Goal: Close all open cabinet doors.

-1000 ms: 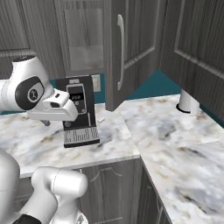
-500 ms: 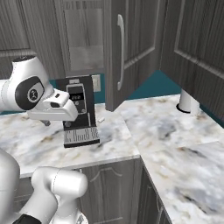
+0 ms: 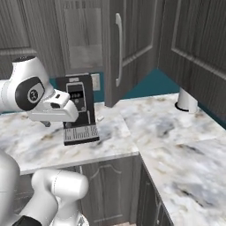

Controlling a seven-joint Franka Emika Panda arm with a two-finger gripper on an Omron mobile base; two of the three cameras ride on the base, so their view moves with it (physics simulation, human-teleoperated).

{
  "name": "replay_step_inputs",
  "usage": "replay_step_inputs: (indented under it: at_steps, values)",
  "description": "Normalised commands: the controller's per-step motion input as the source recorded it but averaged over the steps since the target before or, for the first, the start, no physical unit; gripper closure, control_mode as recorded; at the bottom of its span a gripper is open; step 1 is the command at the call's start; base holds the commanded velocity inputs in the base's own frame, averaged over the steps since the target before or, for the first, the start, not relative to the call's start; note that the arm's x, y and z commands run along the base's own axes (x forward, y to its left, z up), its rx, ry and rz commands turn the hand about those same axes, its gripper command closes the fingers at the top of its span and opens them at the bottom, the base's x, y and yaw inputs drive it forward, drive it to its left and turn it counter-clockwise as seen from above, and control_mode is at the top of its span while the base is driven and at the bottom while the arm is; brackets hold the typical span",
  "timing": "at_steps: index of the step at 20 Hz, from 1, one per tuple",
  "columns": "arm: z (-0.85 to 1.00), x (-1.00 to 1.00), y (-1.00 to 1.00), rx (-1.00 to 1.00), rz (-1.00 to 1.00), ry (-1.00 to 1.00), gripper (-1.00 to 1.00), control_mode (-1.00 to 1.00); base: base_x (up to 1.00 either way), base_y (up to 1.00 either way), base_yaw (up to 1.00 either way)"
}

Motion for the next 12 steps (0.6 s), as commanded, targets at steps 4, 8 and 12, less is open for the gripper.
replay_step_inputs:
  at_steps: [4, 8, 12]
  values:
    - [0.0, 0.0, 0.0, 0.0, 0.0, 0.0, -1.0, 1.0, -0.4, -0.13, -0.04]
    - [0.0, 0.0, 0.0, 0.0, 0.0, 0.0, -1.0, 1.0, -0.06, 0.04, -0.02]
    - [0.0, 0.0, 0.0, 0.0, 0.0, 0.0, -1.0, 1.0, 0.21, 0.13, 0.0]
